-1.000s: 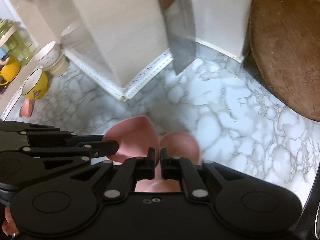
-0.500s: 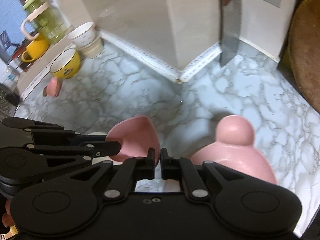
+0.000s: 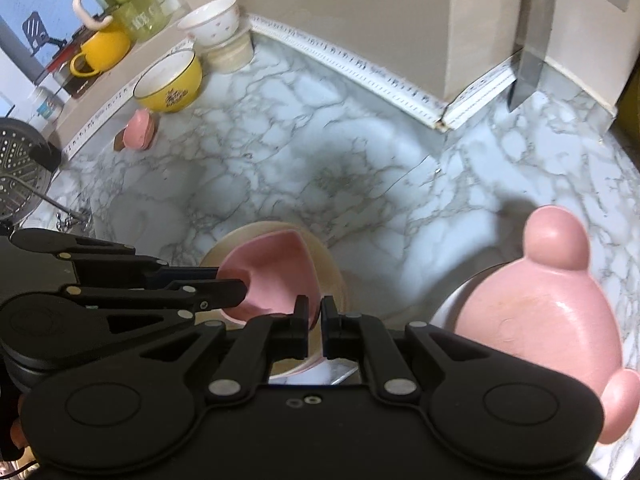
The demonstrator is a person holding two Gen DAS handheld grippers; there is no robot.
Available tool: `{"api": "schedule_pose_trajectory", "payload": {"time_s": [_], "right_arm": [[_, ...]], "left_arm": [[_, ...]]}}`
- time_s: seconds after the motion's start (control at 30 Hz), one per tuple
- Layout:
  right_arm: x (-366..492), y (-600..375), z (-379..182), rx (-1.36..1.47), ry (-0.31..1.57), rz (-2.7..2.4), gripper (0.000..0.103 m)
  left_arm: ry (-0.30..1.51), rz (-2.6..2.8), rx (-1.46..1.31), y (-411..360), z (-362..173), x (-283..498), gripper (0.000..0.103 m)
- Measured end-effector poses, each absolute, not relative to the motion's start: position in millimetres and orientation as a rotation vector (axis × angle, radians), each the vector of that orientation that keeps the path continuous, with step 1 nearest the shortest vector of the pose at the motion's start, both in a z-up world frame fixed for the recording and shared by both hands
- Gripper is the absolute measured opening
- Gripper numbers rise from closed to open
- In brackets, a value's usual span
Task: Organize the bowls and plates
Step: 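Lift the heart-shaped dish and carry it over the cream bowl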
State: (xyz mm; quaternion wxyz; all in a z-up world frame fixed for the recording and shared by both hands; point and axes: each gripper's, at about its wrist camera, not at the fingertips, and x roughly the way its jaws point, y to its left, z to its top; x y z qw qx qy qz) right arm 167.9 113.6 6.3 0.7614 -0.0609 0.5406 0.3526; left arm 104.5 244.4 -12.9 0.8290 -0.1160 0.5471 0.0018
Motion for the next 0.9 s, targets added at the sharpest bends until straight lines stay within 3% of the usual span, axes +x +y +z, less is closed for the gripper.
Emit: {"api": "schedule_pose_trajectory", "payload": {"time_s": [0.9], "right_arm": [[170, 133, -18, -0.172, 1.268, 0.741, 0.006]], "left_arm": [[1.22, -0.043, -0.049, 235, -29, 113, 0.01]]}}
